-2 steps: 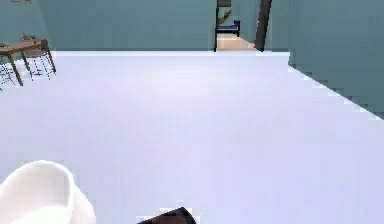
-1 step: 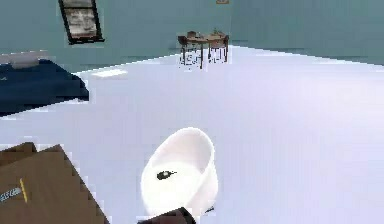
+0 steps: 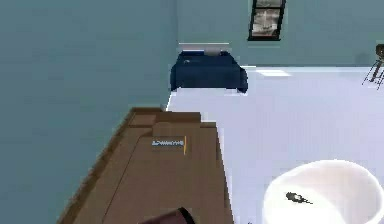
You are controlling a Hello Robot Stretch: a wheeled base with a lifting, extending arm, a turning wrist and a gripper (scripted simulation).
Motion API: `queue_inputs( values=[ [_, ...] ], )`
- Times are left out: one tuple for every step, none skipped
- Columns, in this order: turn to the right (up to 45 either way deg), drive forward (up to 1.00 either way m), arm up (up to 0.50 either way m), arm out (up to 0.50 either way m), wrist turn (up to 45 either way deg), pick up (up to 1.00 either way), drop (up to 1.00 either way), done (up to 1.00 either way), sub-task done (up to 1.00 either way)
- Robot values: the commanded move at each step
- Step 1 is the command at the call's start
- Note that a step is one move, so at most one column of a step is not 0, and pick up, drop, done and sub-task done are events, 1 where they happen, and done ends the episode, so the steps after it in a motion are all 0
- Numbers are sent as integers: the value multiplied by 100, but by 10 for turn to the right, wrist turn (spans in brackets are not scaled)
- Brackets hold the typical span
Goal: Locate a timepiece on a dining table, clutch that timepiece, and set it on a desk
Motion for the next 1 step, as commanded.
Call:
queue_inputs(
  values=[
    [-450, 0, 0, 0, 0, 0, 0, 0, 0]
  ],
)
